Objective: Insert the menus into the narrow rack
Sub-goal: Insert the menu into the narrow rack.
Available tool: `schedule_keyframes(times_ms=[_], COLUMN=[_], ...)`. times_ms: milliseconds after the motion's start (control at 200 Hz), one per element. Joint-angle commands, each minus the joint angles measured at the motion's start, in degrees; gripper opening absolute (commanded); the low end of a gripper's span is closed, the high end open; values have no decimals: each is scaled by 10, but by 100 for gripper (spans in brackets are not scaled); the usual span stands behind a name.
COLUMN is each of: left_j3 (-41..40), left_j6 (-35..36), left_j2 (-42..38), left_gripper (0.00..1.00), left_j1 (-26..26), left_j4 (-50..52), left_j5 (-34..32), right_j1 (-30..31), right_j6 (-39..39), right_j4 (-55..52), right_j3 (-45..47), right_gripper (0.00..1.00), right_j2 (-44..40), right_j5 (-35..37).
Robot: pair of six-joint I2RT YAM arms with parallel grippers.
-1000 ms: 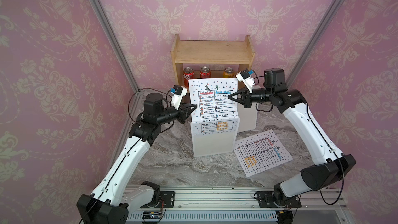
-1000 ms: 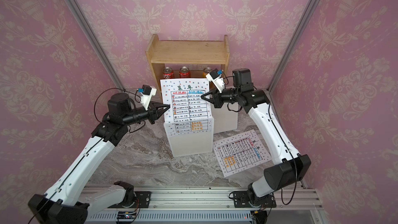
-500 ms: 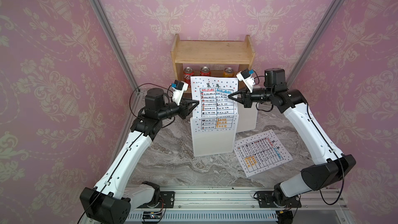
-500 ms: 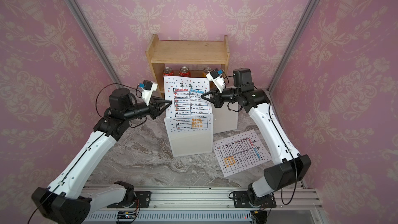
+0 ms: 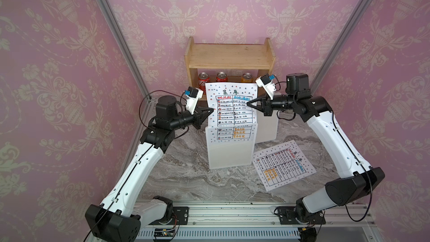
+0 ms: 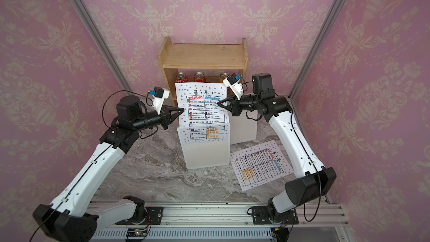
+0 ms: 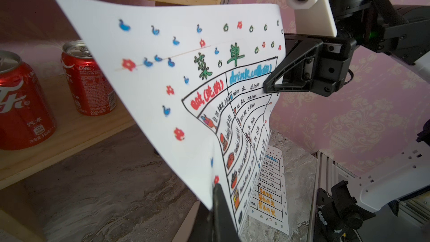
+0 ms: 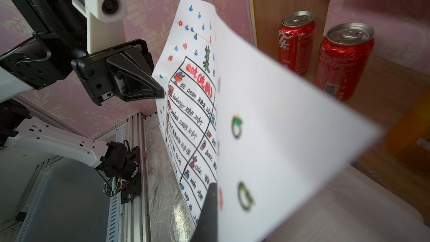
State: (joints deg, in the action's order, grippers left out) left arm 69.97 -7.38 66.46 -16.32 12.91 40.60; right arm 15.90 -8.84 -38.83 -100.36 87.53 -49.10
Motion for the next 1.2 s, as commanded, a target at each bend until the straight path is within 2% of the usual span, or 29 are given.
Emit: schedule_keyframes(times_ms=[0,690,760,911,1036,1131,1196], left_j3=[-13,-64,-67,-63,-42,-18,1], left_j6=[0,-20,-21,-21,-20,-11,2], left_j2=[-19,-43,-44,-39,-26,-15,-9], left_gripper=[0,1,5,29,35,36,36], left_j1=[2,1,2,1,1,1,2], left_j4=[-3,-34,-38,-43,-46,-37,-25], left_j5=[11,8,8,5,9,11,9], right_j1=[3,5,5,6,6,6,6], right_j6=[2,6,8,8,12,9,7], right_j4=[-8,5,11,9,20,18,14], right_j3=[-24,-9,-1,1,15,16,12], right_gripper=[3,3,3,3,4,4,8], right_j2=[1,9,5,2,-10,-11,-9], right_j5=[-9,-15,-14,-13,-13,-12,-8])
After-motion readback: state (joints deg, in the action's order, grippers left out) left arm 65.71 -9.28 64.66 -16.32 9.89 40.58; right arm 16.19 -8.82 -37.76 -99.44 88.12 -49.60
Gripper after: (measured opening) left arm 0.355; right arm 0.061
